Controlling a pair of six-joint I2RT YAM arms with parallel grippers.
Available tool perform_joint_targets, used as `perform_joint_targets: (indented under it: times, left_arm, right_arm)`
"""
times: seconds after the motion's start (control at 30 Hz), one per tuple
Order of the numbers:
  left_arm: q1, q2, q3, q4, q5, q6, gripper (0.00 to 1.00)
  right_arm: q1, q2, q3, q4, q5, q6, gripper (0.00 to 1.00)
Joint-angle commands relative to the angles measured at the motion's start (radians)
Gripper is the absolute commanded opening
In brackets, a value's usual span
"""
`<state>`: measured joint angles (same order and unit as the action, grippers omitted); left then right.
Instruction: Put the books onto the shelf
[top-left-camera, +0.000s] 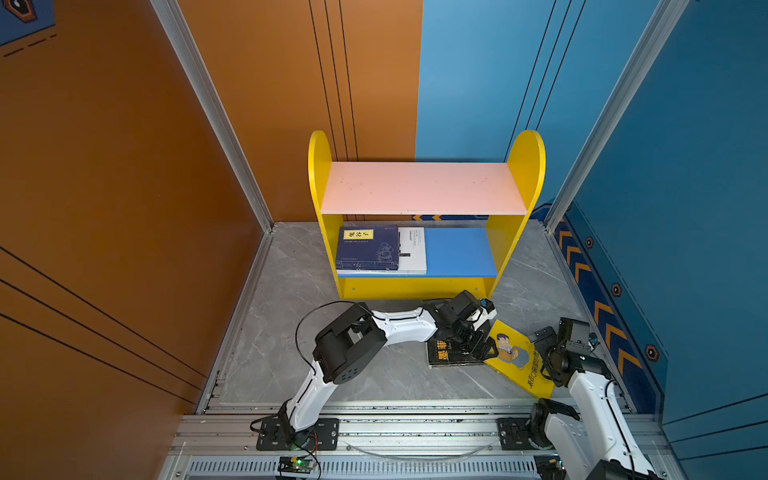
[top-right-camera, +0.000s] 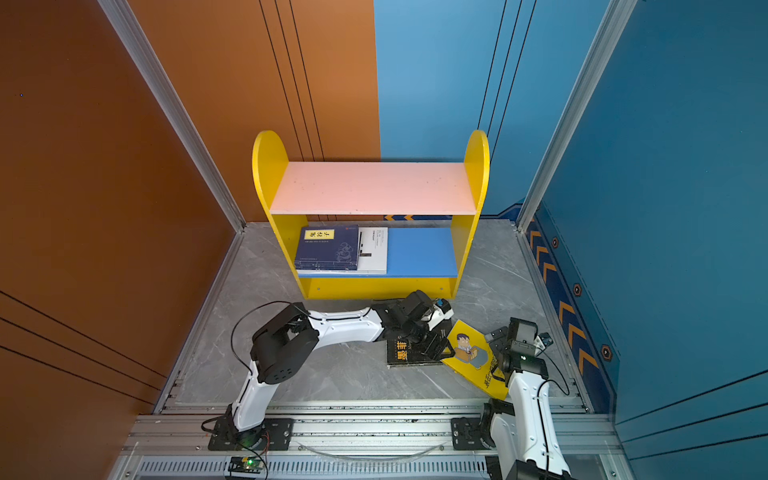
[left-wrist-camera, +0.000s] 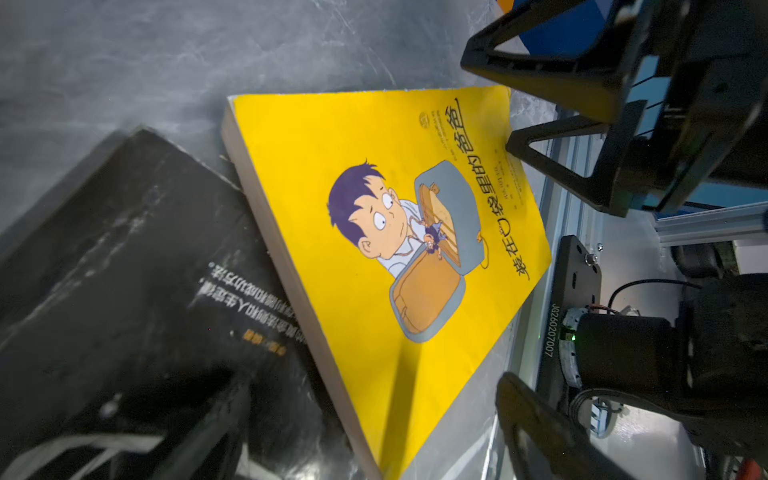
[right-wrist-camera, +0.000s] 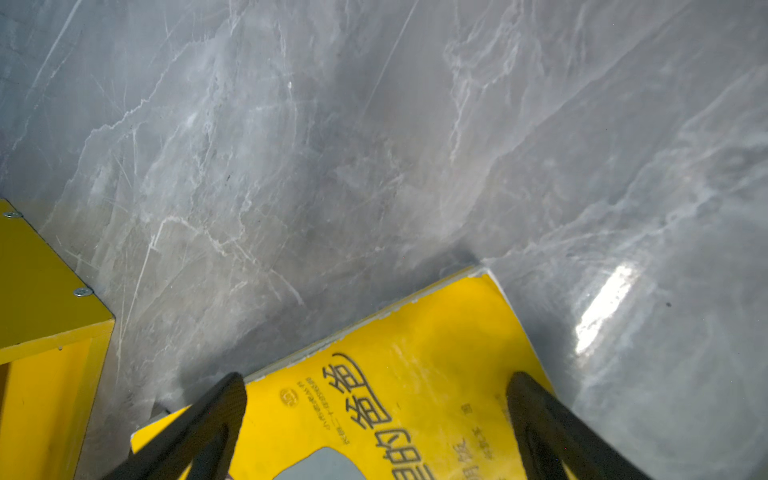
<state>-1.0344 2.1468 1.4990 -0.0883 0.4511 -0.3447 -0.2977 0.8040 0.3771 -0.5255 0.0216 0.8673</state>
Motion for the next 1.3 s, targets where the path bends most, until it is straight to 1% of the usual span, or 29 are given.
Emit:
perform_joint_targets:
  times: [0.0, 0.17, 0.33, 0.37, 0.4, 0.53, 0.57, 0.63, 0.77, 0.9, 1.03, 1.1, 1.17, 1.27]
  left_arm:
    - [-0.008, 0.054, 0.064, -0.127, 0.047, 0.039, 0.94]
    - [-0.008, 0.095, 0.115, -0.164, 0.078, 0.039, 0.92]
    - [-0.003, 0.12, 0.156, -0.167, 0.175, 0.032, 0.88]
    - [-0.001, 0.124, 0.163, -0.164, 0.196, 0.025, 0.83]
    - [-0.001, 0.127, 0.17, -0.158, 0.221, 0.021, 0.8]
    - [0.01, 0.131, 0.176, -0.117, 0.271, -0.021, 0.73]
    - [0.013, 0.13, 0.173, -0.109, 0.279, -0.041, 0.71]
    - [0.028, 0.128, 0.157, -0.018, 0.303, -0.098, 0.64]
    - [0.056, 0.124, 0.116, 0.085, 0.303, -0.205, 0.55]
    - [0.071, 0.113, 0.083, 0.122, 0.28, -0.247, 0.55]
    - [0.073, 0.097, 0.07, 0.1, 0.243, -0.239, 0.58]
    - [0.073, 0.093, 0.069, 0.088, 0.223, -0.239, 0.59]
    - [0.073, 0.093, 0.068, 0.086, 0.211, -0.242, 0.6]
    - [0.075, 0.094, 0.066, 0.084, 0.192, -0.248, 0.61]
  right_arm:
    - [-0.022, 0.036, -0.054, 0.012, -0.042, -0.025, 1.0]
    - [-0.022, 0.085, -0.083, 0.069, -0.119, -0.019, 1.0]
    - [-0.007, 0.1, -0.124, 0.131, -0.168, 0.016, 0.98]
    - [-0.002, 0.101, -0.126, 0.139, -0.171, 0.02, 0.97]
    - [0.005, 0.102, -0.127, 0.138, -0.171, 0.024, 0.97]
    - [0.037, 0.111, -0.131, 0.143, -0.163, 0.043, 0.97]
    - [0.044, 0.114, -0.132, 0.146, -0.163, 0.048, 0.96]
    - [0.056, 0.119, -0.13, 0.152, -0.159, 0.054, 0.96]
    - [0.063, 0.125, -0.132, 0.165, -0.156, 0.061, 0.96]
    - [0.058, 0.107, -0.111, 0.141, -0.13, 0.053, 0.96]
    - [0.022, 0.045, -0.008, -0.014, -0.007, 0.012, 0.97]
    - [-0.023, 0.027, 0.043, -0.104, 0.053, 0.008, 0.99]
    - [-0.07, 0.027, 0.078, -0.159, 0.083, -0.018, 1.0]
    - [-0.161, 0.05, 0.085, -0.189, 0.068, -0.066, 1.0]
